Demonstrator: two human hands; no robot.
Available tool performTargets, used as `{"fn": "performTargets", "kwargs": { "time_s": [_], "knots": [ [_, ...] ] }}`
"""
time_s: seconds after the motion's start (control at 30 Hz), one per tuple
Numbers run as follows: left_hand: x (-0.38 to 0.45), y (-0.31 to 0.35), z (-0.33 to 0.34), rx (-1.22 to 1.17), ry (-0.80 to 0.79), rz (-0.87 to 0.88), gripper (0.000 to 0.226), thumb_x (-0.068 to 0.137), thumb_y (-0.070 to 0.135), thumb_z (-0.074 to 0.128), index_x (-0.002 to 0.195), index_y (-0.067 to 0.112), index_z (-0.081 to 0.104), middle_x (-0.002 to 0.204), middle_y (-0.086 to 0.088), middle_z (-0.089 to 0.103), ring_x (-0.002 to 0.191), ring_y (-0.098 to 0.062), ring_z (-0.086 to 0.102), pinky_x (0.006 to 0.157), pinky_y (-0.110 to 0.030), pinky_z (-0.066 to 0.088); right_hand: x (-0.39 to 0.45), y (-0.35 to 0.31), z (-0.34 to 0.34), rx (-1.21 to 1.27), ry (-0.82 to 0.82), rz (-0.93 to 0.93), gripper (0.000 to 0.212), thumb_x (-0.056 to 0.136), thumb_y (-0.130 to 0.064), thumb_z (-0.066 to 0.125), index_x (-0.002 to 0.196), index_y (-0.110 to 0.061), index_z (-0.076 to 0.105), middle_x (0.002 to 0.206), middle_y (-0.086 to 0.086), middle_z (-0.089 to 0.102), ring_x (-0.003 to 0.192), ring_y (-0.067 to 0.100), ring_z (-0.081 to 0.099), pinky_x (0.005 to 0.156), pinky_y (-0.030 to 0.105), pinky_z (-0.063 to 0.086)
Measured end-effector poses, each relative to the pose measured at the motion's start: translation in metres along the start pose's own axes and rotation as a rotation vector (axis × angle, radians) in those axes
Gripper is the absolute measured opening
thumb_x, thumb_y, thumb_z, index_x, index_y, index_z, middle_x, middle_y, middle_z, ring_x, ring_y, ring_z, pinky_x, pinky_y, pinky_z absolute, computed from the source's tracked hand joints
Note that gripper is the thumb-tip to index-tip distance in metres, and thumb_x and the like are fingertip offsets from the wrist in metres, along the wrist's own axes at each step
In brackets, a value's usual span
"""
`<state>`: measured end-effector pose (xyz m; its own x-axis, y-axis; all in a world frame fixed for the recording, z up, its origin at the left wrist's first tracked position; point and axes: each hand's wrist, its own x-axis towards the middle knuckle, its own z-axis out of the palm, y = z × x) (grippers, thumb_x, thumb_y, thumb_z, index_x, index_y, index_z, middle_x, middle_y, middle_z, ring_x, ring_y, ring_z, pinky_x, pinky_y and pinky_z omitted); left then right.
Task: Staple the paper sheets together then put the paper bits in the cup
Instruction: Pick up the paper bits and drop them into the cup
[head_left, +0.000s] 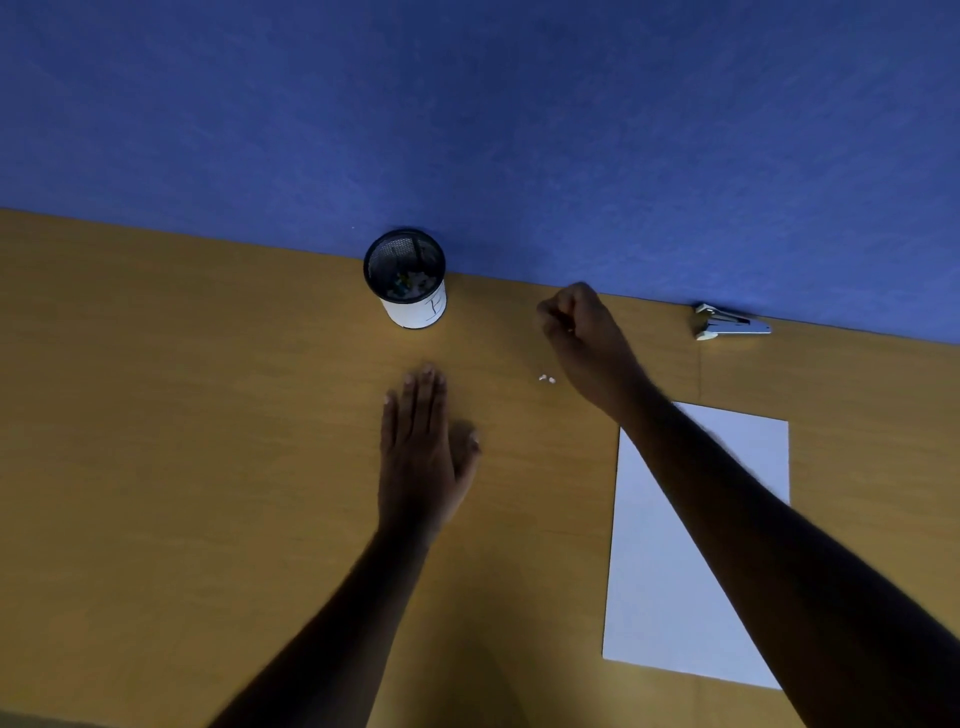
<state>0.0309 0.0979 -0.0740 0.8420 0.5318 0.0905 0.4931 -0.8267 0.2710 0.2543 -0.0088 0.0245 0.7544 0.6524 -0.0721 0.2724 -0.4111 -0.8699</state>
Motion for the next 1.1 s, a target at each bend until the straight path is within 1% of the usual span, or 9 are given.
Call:
{"fn": "performTargets", "kwargs": {
  "time_s": [0.07, 0.17, 0.23, 0.3, 0.4, 0.53, 0.67, 0.87, 1.1],
  "knots": [
    [0.000, 0.000, 0.000, -0.003, 0.006, -0.001, 0.079, 0.106, 0.047, 0.051, 0.168, 0.005, 0.028, 0.179, -0.010, 0.021, 0.167, -0.029, 0.018, 0.135, -0.056, 0.019, 0.014, -0.023, 0.006, 0.031, -0.037, -0.061, 0.021, 0.102, -0.009, 0.055, 0.091, -0.014, 0.039, 0.078, -0.009, 0.044, 0.067, 0.002, 0.041, 0.060, 0.017, 0.037],
    [0.001, 0.002, 0.000, -0.007, 0.010, -0.004, 0.078, 0.106, 0.047, 0.051, 0.167, 0.005, 0.028, 0.179, -0.010, 0.022, 0.167, -0.029, 0.019, 0.135, -0.055, 0.019, 0.038, -0.054, 0.023, 0.009, -0.080, -0.162, 0.015, 0.102, -0.006, 0.055, 0.095, -0.009, 0.042, 0.081, -0.009, 0.047, 0.069, -0.001, 0.045, 0.064, 0.013, 0.039],
    [0.001, 0.002, 0.000, -0.006, 0.011, -0.005, 0.078, 0.105, 0.047, 0.051, 0.167, 0.005, 0.029, 0.179, -0.010, 0.023, 0.167, -0.028, 0.020, 0.135, -0.055, 0.018, 0.057, -0.071, 0.039, -0.020, -0.117, -0.220, 0.015, 0.101, -0.005, 0.054, 0.094, -0.010, 0.042, 0.085, -0.001, 0.052, 0.073, 0.005, 0.047, 0.065, 0.013, 0.039],
    [0.001, 0.002, 0.000, -0.005, 0.017, -0.003, 0.078, 0.105, 0.047, 0.051, 0.167, 0.005, 0.031, 0.178, -0.011, 0.024, 0.166, -0.028, 0.022, 0.135, -0.054, 0.019, 0.073, -0.081, 0.053, -0.091, -0.157, -0.279, 0.013, 0.100, -0.006, 0.055, 0.096, -0.011, 0.044, 0.091, 0.006, 0.055, 0.076, 0.010, 0.051, 0.068, 0.020, 0.041],
    [0.001, 0.001, 0.001, -0.003, 0.016, -0.006, 0.077, 0.105, 0.049, 0.049, 0.166, 0.005, 0.032, 0.178, -0.012, 0.025, 0.166, -0.029, 0.024, 0.134, -0.055, 0.020, 0.095, -0.083, 0.068, -0.194, -0.197, -0.324, 0.009, 0.097, -0.008, 0.060, 0.101, -0.003, 0.054, 0.095, 0.004, 0.064, 0.086, 0.016, 0.061, 0.078, 0.034, 0.050],
    [0.001, 0.001, 0.000, -0.007, 0.021, -0.006, 0.076, 0.106, 0.049, 0.048, 0.166, 0.005, 0.033, 0.178, -0.012, 0.024, 0.166, -0.029, 0.023, 0.135, -0.055, 0.019, 0.113, -0.082, 0.071, -0.252, -0.220, -0.245, 0.014, 0.083, -0.021, 0.074, 0.093, -0.017, 0.065, 0.094, -0.007, 0.073, 0.090, 0.013, 0.069, 0.083, 0.043, 0.058],
    [0.001, 0.002, 0.000, -0.011, 0.030, -0.005, 0.077, 0.105, 0.047, 0.052, 0.166, 0.005, 0.033, 0.177, -0.012, 0.025, 0.166, -0.029, 0.024, 0.135, -0.054, 0.019, 0.114, -0.085, 0.072, -0.330, -0.187, -0.255, 0.012, 0.081, -0.020, 0.078, 0.089, -0.020, 0.069, 0.093, -0.008, 0.073, 0.087, 0.009, 0.068, 0.079, 0.033, 0.057],
    [0.001, 0.001, 0.002, -0.011, 0.037, 0.001, 0.077, 0.104, 0.046, 0.054, 0.166, 0.004, 0.033, 0.177, -0.013, 0.026, 0.166, -0.030, 0.024, 0.135, -0.054, 0.019, 0.107, -0.082, 0.076, -0.323, -0.177, -0.270, 0.017, 0.079, -0.010, 0.074, 0.089, -0.023, 0.068, 0.094, -0.009, 0.073, 0.089, 0.008, 0.069, 0.079, 0.037, 0.059],
    [0.001, 0.001, 0.002, -0.016, 0.032, -0.004, 0.078, 0.104, 0.047, 0.053, 0.166, 0.005, 0.032, 0.177, -0.012, 0.025, 0.166, -0.029, 0.023, 0.134, -0.056, 0.020, 0.110, -0.088, 0.073, -0.271, -0.188, -0.353, 0.012, 0.082, -0.011, 0.076, 0.090, -0.016, 0.068, 0.094, -0.011, 0.069, 0.086, 0.005, 0.065, 0.076, 0.029, 0.057]
  ]
}}
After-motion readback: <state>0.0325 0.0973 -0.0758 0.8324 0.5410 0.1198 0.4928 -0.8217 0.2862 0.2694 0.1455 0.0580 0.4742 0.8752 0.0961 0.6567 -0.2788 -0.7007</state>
